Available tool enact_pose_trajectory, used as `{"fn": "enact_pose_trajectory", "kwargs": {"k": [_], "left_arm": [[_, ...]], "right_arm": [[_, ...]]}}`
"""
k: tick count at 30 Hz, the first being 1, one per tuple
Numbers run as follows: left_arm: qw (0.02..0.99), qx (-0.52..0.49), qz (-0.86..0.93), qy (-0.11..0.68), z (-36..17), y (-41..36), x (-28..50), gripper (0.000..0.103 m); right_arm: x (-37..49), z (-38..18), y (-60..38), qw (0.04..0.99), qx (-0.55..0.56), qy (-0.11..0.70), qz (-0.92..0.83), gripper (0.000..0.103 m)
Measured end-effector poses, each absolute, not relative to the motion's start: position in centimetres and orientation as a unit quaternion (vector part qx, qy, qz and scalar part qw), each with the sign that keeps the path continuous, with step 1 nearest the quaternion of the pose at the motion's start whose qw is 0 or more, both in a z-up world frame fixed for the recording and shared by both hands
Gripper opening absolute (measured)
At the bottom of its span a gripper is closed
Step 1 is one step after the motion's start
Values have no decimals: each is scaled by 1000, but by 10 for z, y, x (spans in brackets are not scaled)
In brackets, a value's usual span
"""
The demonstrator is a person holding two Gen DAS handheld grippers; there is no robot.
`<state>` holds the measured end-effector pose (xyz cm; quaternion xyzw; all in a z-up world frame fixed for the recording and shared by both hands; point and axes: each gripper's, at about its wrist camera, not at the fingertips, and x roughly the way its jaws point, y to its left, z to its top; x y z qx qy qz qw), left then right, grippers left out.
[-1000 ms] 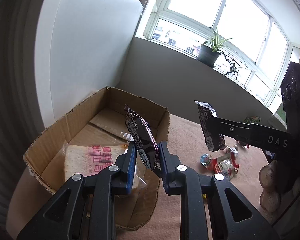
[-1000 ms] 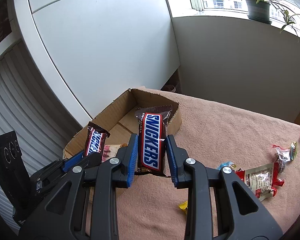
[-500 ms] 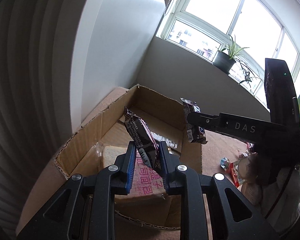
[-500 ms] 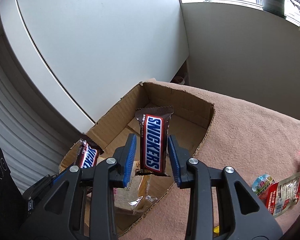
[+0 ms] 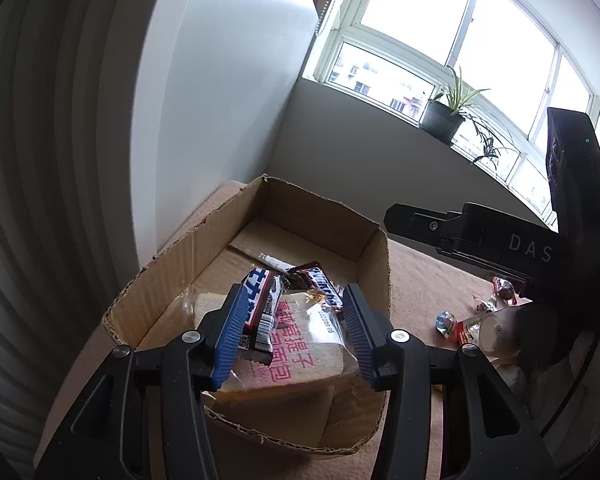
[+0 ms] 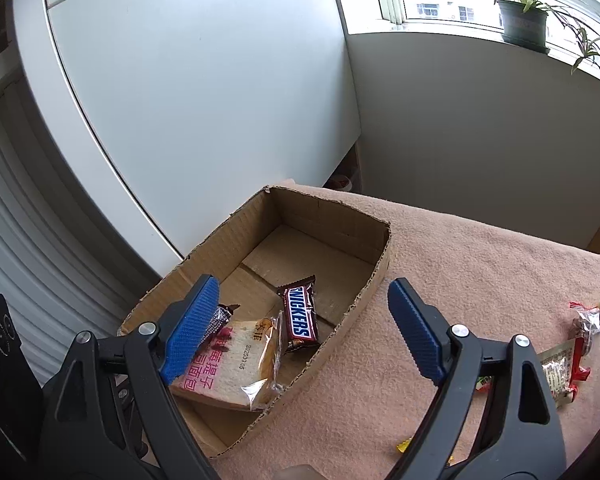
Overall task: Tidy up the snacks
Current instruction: 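Open both grippers in the box and move back to the candies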
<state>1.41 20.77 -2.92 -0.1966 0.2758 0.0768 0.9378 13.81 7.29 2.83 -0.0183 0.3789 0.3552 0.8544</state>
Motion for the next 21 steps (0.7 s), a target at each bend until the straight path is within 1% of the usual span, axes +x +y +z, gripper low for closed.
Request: {"fn": "enact_pose_trajectory", "kwargs": {"k": [5, 11, 15, 21], "left_arm": [[940, -197, 67, 272, -26, 198, 16, 49], [944, -182, 43, 273, -22, 175, 21, 53], [945, -168, 30, 277, -21, 158, 25, 55], [944, -154, 10, 291, -25, 136, 32, 56]], "right_arm": [[134, 30, 45, 861, -24, 378, 340, 89], [131, 26, -5, 868, -13, 383, 316, 89], [128, 19, -42, 871, -2, 391, 298, 89], [125, 3, -97, 873, 21, 407, 270, 89]]}}
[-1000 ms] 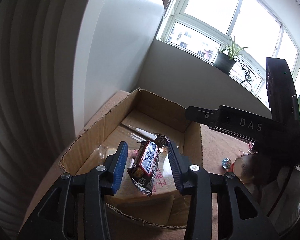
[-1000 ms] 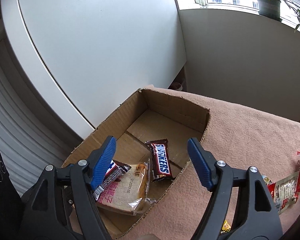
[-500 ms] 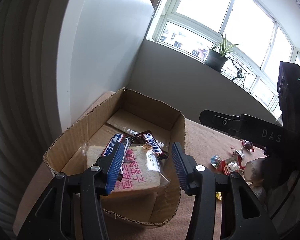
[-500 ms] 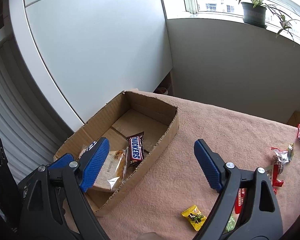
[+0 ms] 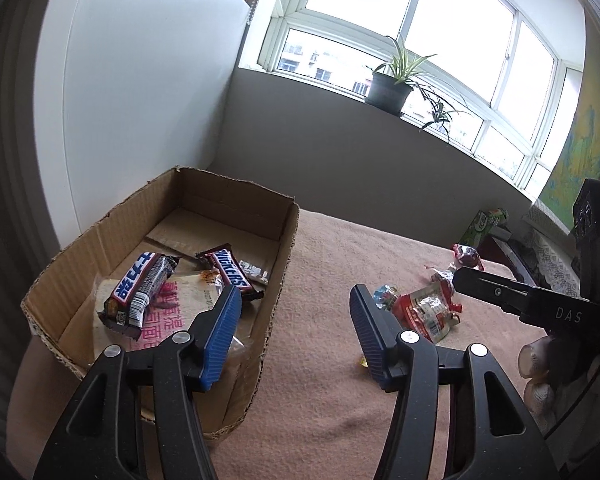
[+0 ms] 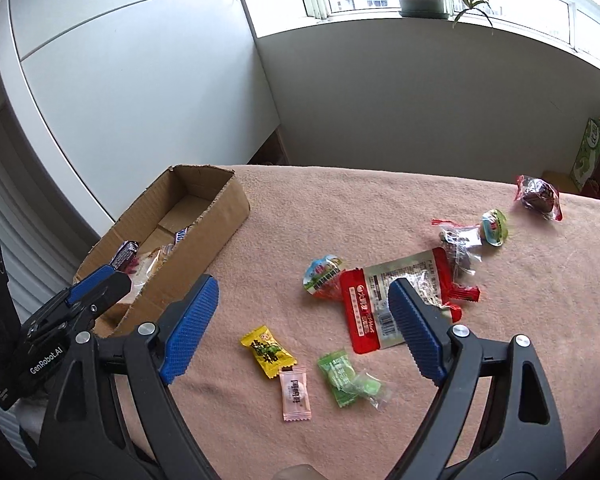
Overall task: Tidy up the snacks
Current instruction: 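Open both grippers in the box and move back to the candies, then grasp the green candy with the right gripper while the left grasps the yellow candy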
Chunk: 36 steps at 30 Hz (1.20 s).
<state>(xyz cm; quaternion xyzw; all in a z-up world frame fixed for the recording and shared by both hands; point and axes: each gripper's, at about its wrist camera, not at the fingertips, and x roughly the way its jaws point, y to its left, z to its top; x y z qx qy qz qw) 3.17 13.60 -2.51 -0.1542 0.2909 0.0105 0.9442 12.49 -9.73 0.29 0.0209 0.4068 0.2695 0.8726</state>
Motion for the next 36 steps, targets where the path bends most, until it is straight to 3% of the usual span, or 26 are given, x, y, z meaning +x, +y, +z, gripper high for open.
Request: {"fn": "enact_pose_trajectory", "kwargs": {"k": [12, 16, 20, 22, 32, 36], "left_arm": [[932, -115, -47, 340, -48, 83, 41, 56], [923, -116, -63, 361, -57, 72, 47, 56], [916, -112, -73, 378, -66, 61, 51, 56], [914, -105, -75, 385, -70, 56, 54, 56], [900, -117, -66, 415, -85, 56, 73, 55], [896, -110, -60, 426, -90, 54, 80, 47]], "right_arm": [[108, -41, -133, 851, -7, 445, 278, 89], [106, -55, -134, 846, -24, 454, 278, 74], [109, -66, -132, 844, -24, 457, 279, 71], [111, -70, -131, 842, -27, 460, 281, 63], [113, -77, -126, 842, -46, 454, 287, 56], [114, -77, -123, 843, -56, 451, 288, 54]]}}
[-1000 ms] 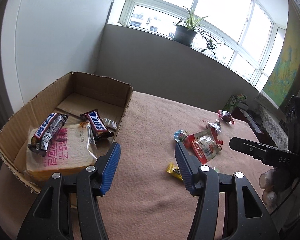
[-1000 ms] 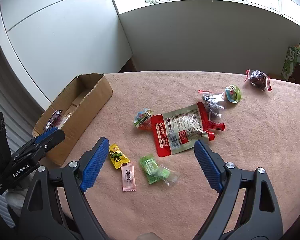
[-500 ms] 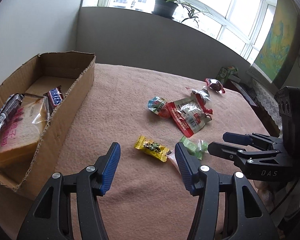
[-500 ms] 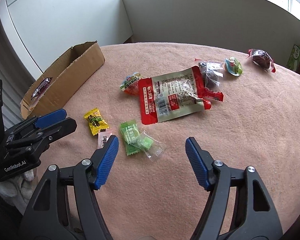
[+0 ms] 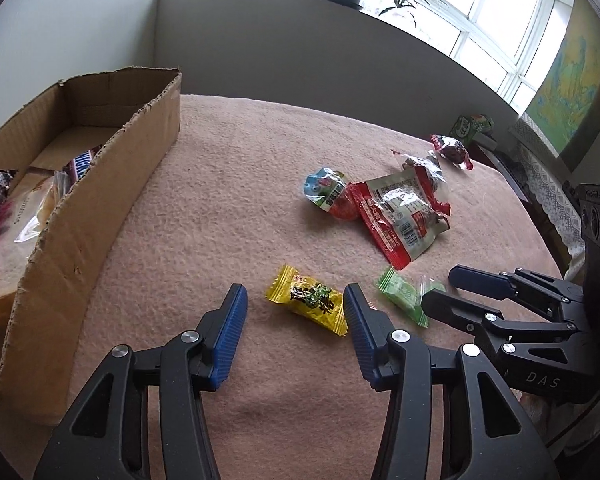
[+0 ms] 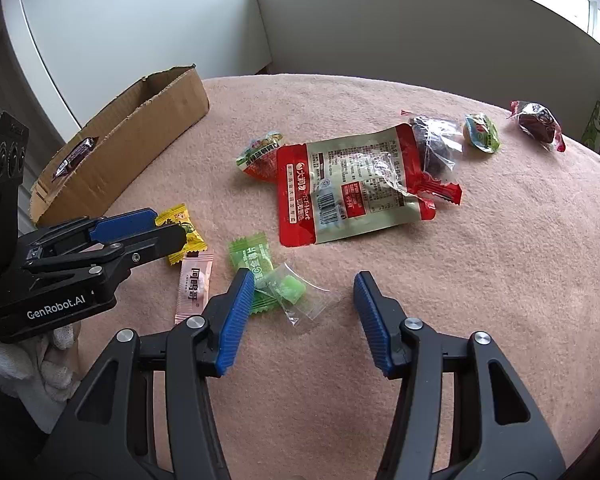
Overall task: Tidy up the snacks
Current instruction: 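Grasp the green candy with the right gripper while the left grasps the yellow candy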
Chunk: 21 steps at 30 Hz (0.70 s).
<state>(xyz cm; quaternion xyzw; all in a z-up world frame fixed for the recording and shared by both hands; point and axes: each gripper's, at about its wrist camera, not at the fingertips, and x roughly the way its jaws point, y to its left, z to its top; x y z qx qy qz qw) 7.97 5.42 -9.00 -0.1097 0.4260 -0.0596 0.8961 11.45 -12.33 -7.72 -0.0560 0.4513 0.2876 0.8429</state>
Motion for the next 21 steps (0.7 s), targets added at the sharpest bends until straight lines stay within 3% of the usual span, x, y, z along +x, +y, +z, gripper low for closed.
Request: {"fn": "enact_pose_trajectory", "kwargs": {"k": [11, 17, 18, 21], "left_arm": [[902, -51, -47, 425, -93, 37, 83, 35], [903, -47, -51, 424, -93, 36, 84, 28], [904, -46, -52, 423, -93, 35, 84, 24], [904, -43, -54, 421, -93, 34, 84, 21]], "right_arm": [[108, -77, -114, 846, -92, 439, 288, 44], [105, -78, -117, 848, -89, 437, 285, 34], [105, -78, -118, 848, -87, 438, 285, 26], [106, -78, -122, 847, -79, 440, 288, 24]]}}
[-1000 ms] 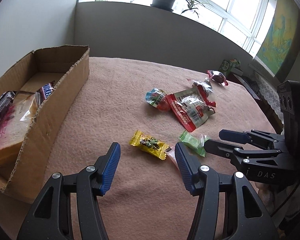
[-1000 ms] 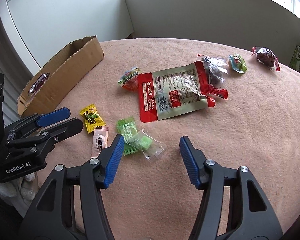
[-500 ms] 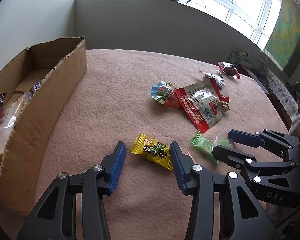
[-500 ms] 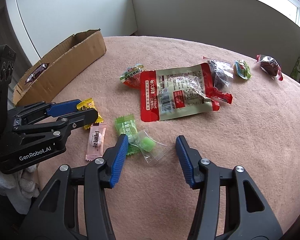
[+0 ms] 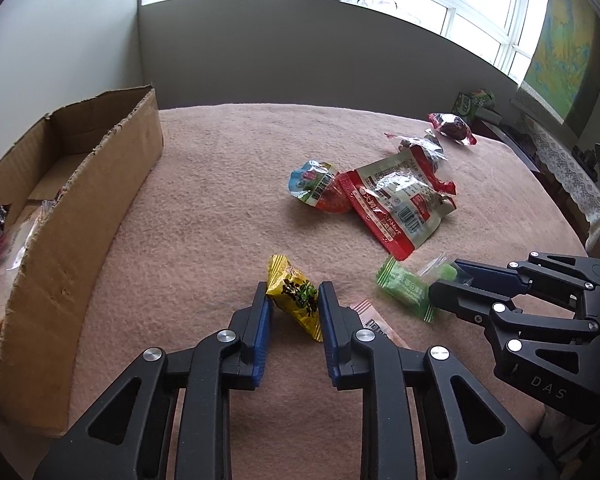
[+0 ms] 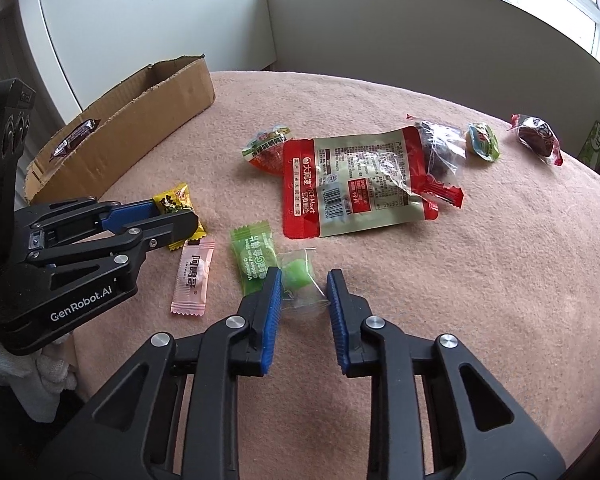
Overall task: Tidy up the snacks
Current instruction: 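Grasp the green candy with the right gripper while the left grasps the yellow candy, then carry both candies into the box and open both grippers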
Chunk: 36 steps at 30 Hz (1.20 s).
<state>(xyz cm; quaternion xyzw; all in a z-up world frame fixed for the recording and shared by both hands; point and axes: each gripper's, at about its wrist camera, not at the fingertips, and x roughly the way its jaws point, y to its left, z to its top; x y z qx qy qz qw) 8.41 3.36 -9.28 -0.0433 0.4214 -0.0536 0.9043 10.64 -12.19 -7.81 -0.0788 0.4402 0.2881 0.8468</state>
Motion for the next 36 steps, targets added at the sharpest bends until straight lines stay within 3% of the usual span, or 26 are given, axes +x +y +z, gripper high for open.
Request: {"fn": "enact_pose_trajectory", "kwargs": {"k": [15, 24, 36], "left_arm": [[908, -66, -59, 410, -87, 39, 82, 11], [910, -78, -57, 403, -84, 44, 79, 11], [932, -114, -60, 338, -40, 65, 56, 11]], "right_arm": [[107, -70, -139, 855, -53, 433, 279, 23], [105, -69, -144, 861, -44, 427, 274, 23], [99, -27, -125, 872, -38, 392, 291, 23]]}}
